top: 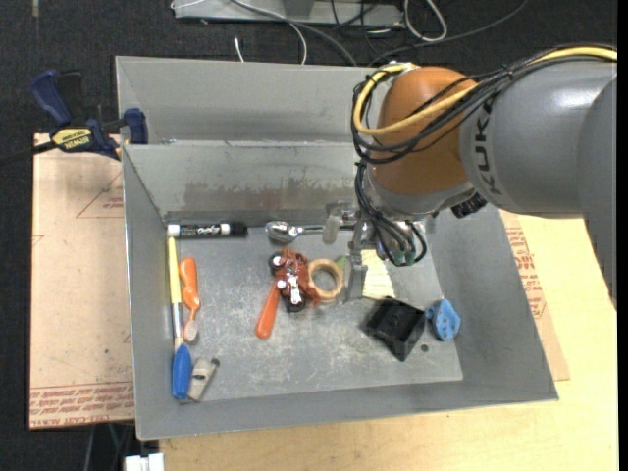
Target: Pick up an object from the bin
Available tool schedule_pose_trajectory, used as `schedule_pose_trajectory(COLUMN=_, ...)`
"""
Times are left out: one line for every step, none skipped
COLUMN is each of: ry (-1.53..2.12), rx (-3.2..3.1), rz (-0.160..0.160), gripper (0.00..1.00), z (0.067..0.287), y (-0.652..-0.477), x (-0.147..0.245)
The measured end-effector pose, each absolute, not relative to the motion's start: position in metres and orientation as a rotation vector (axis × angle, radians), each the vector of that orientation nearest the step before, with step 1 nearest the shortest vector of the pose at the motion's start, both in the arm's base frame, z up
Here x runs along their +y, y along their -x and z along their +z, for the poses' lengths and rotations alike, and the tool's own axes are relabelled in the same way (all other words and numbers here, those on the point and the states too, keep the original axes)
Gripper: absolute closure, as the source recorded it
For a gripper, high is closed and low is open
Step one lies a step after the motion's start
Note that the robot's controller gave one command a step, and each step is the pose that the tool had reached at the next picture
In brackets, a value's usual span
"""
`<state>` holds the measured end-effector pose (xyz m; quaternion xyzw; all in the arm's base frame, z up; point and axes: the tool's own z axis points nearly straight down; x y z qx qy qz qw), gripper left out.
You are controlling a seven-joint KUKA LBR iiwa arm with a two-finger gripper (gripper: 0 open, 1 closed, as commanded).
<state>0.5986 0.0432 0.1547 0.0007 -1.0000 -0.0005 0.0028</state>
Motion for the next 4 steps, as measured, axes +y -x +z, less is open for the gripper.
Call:
schedule_pose_trajectory(ry=-0.001, rx=-3.143, rz=-0.002, gripper=0.0, z=0.159, y=-0.6, x=0.043)
schedule_pose_trajectory(ry=0.045, rx=-3.146, rz=-0.004, gripper=0.0, z=0.101, y=-0.596, x=0.038)
schedule_pose_trajectory(ry=0.037, rx=-3.151, rz=-0.004, gripper=0.0, z=0.072, y=-0.624, x=0.053)
schedule_pose_trajectory(ry=0.009, rx=-3.158, rz=-0.006, gripper=0.0, z=0.073, y=-0.576, x=0.048)
